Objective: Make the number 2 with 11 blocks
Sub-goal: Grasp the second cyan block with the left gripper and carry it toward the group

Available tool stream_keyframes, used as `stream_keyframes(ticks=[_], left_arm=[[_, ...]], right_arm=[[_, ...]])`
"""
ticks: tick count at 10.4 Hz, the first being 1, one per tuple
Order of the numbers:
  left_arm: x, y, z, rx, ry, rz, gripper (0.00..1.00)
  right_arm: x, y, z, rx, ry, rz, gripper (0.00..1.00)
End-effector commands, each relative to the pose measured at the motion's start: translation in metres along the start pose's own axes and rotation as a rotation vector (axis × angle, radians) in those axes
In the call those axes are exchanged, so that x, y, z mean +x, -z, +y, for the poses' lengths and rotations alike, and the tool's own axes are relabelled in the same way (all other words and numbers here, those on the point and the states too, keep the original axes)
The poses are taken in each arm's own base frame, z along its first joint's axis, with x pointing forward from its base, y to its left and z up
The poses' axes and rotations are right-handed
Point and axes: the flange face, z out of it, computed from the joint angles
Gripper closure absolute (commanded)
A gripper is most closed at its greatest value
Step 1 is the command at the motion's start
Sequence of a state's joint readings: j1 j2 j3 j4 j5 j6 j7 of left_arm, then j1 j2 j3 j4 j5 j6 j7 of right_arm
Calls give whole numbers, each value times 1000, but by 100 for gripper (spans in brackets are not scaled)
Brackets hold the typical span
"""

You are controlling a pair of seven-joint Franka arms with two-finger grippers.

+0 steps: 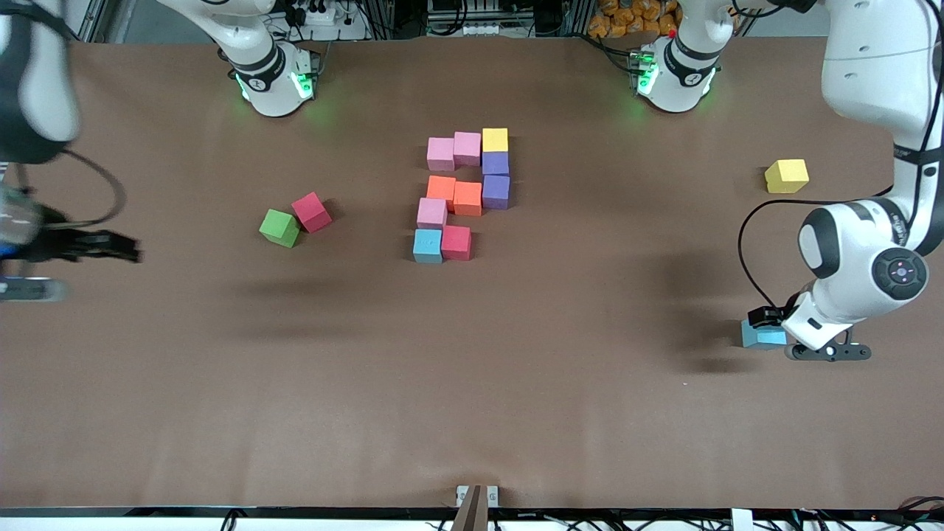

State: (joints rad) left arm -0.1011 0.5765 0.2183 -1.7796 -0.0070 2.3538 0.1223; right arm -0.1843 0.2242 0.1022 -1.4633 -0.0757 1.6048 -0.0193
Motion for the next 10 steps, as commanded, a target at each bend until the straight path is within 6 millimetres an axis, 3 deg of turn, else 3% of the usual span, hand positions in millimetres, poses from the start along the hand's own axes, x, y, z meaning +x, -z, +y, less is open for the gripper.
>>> stream_keyframes(ticks=[1, 3, 5, 7, 10], left_arm=[[7, -16, -3, -5, -27, 23, 0], [8, -18, -1, -3, -48, 25, 0], [6, -32, -4, -1, -46, 9, 12], [6, -32, -3, -2, -72, 7, 35], [7, -25, 1, -3, -88, 10, 86]], right_arm=[[-12, 12, -14, 4, -10, -70, 0], [-29, 27, -8, 75, -44, -93, 0], [-29, 30, -11, 77, -16, -92, 0], [-31, 29, -11, 79, -15, -112, 0], [-33, 30, -14, 76, -12, -132, 0]])
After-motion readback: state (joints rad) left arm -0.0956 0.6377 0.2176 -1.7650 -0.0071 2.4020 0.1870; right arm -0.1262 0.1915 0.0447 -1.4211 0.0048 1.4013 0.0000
